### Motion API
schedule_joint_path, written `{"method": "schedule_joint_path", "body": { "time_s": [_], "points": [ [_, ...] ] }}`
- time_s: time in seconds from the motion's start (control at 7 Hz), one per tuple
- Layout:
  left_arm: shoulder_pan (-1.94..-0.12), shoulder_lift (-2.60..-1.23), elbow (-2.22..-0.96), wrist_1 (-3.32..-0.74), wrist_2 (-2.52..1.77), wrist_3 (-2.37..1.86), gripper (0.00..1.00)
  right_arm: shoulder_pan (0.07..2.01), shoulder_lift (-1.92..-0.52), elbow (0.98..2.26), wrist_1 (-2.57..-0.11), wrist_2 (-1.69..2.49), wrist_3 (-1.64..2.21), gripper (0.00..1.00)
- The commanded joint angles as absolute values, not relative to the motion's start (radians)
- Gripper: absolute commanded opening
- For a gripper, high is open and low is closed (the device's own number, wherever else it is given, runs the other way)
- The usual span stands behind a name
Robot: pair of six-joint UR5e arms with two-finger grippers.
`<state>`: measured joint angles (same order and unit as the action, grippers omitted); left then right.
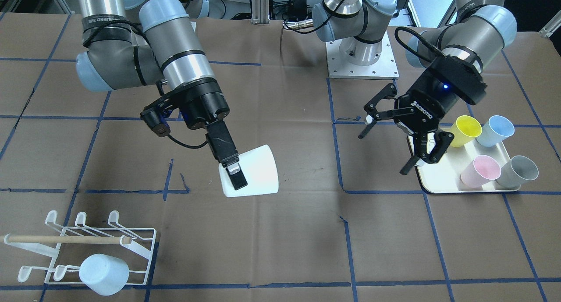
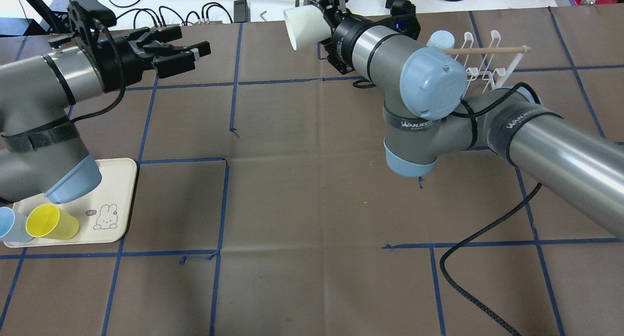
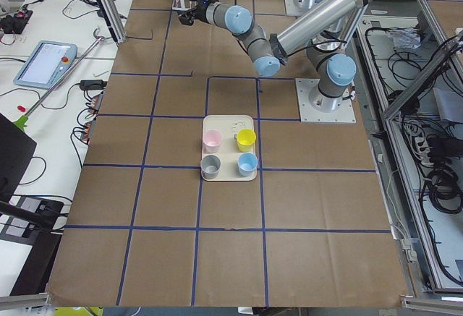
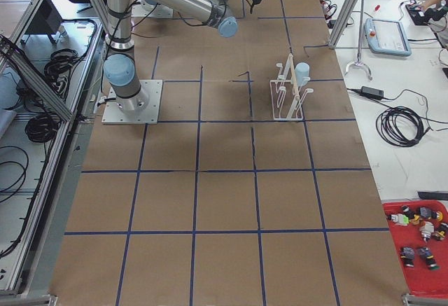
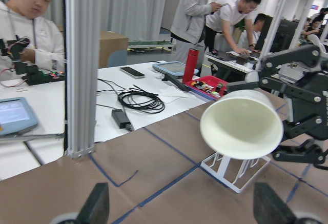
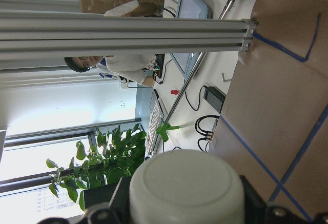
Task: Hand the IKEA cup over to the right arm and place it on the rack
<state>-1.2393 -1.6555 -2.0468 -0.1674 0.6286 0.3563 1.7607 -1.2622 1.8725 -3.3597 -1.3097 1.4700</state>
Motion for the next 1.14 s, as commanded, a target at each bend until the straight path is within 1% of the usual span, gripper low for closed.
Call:
{"method": "schedule_joint_path", "body": {
  "time_s": [0.0,0.14,0.29,0.43,0.57,0.71,1.0],
  "points": [
    [-1.287,-1.649,-1.894,-0.435,0.926,0.195,0.99,1.697,-1.256,1.876,-3.362,-1.322,1.237,0.09],
    [-1.369,-1.652,-1.779,-0.695,1.182,0.18,0.99,1.659,-1.262,1.878,-3.366,-1.371,1.095,0.08],
    [-1.449,-1.678,-1.656,-1.003,1.386,0.063,0.99,1.61,-1.259,1.879,-3.407,-1.425,0.912,0.08],
    [-1.491,-1.698,-1.573,-1.207,1.463,0.013,0.99,1.562,-1.25,1.878,-3.415,-1.431,0.729,0.08],
    [-1.497,-1.709,-1.531,-1.377,1.561,-0.003,1.0,1.522,-1.235,1.878,-3.415,-1.443,0.534,0.08],
    [-1.502,-1.68,-1.523,-1.494,1.598,-0.005,1.0,1.488,-1.233,1.873,-3.416,-1.462,0.374,0.08],
    [-1.505,-1.625,-1.558,-1.519,1.589,0.002,1.0,1.424,-1.209,1.867,-3.416,-1.471,0.122,0.08]
  ]
}}
